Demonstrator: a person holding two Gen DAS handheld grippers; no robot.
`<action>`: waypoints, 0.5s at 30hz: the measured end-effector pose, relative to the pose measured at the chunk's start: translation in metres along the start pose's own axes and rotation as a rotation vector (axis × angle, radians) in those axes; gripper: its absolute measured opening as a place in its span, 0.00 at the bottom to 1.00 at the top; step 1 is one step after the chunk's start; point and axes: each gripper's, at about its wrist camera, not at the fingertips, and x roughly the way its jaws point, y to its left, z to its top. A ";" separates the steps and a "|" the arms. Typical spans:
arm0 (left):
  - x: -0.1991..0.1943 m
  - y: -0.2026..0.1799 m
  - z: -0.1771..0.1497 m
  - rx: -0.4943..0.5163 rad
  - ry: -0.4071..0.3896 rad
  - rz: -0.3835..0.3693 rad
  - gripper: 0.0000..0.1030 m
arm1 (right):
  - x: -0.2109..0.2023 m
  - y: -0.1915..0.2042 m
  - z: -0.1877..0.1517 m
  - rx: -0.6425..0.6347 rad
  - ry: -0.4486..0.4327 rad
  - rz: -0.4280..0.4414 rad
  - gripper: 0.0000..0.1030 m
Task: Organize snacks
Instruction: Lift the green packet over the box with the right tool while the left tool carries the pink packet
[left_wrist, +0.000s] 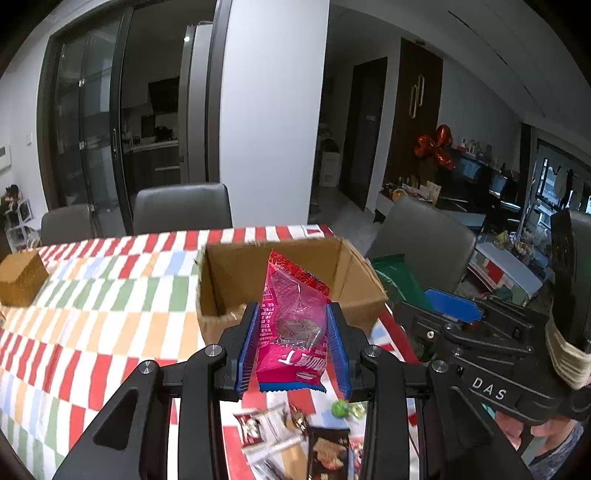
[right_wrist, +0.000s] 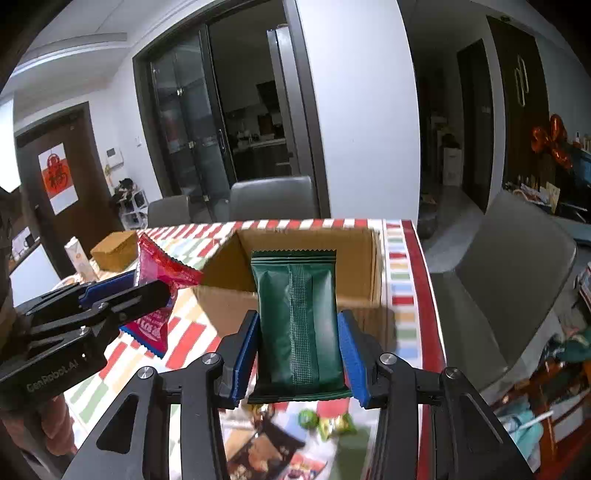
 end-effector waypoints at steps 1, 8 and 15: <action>0.001 0.001 0.005 0.002 -0.003 0.001 0.35 | 0.003 -0.001 0.007 0.000 -0.002 0.001 0.42; 0.026 0.010 0.036 0.011 0.016 0.004 0.35 | 0.027 -0.008 0.040 0.011 0.017 0.017 0.43; 0.069 0.025 0.056 0.007 0.088 0.021 0.35 | 0.066 -0.014 0.067 0.019 0.083 0.018 0.43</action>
